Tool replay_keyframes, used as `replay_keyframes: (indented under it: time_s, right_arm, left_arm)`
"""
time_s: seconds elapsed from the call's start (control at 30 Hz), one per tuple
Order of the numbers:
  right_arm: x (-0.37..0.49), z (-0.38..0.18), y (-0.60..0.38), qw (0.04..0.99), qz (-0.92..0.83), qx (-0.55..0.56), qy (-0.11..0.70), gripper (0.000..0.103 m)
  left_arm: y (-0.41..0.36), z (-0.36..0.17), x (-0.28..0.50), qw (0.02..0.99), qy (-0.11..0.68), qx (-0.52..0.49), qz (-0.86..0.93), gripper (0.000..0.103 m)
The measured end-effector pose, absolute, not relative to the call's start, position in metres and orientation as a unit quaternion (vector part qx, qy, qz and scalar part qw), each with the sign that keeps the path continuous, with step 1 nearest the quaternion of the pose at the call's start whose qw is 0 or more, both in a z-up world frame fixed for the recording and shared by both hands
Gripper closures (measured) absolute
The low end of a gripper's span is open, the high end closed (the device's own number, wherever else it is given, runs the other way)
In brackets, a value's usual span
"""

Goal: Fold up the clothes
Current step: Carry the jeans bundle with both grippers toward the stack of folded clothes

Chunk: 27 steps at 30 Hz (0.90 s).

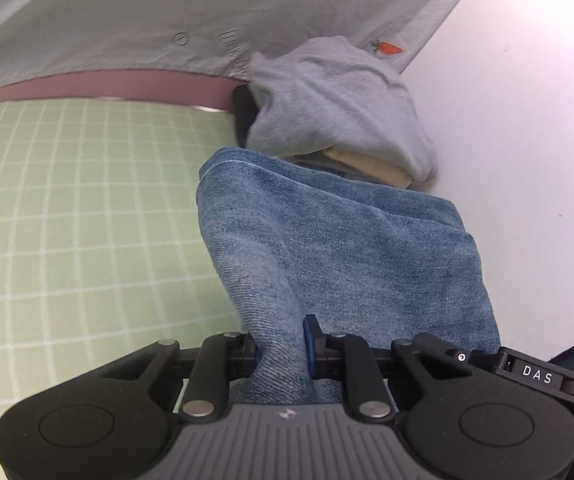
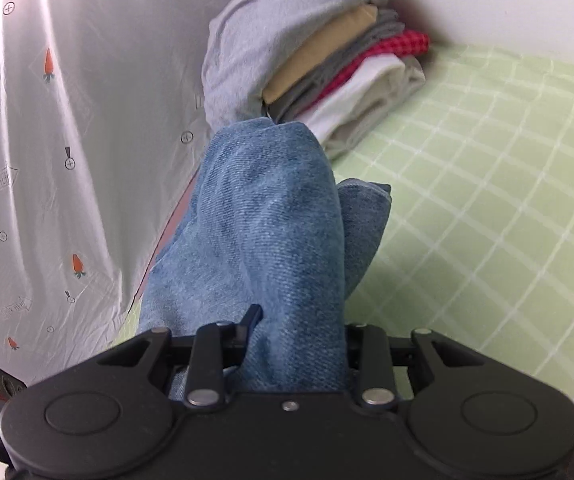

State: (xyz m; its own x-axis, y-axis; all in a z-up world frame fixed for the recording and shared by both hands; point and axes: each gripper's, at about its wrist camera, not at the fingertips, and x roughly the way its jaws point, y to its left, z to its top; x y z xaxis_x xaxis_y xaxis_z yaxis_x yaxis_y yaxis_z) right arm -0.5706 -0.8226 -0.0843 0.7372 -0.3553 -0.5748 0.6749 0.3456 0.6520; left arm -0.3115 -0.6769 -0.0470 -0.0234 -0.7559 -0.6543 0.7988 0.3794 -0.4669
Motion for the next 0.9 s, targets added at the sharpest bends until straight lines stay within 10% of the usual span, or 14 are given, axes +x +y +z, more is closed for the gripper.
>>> replay_keyframes:
  time_s: [0.7, 0.9]
  right_arm:
    - [-0.552, 0.078, -1.073, 0.895, -0.314, 0.317, 0.02, 0.072]
    - [-0.46, 0.063, -1.147, 0.899, -0.351, 0.253, 0.066, 0.055]
  left_arm:
    - [-0.928, 0.1, -0.279, 0.733, 0.28, -0.051, -0.618, 0.083]
    - [-1.014, 0.051, -0.227, 0.802, 0.29, 0.025, -0.522, 0.057]
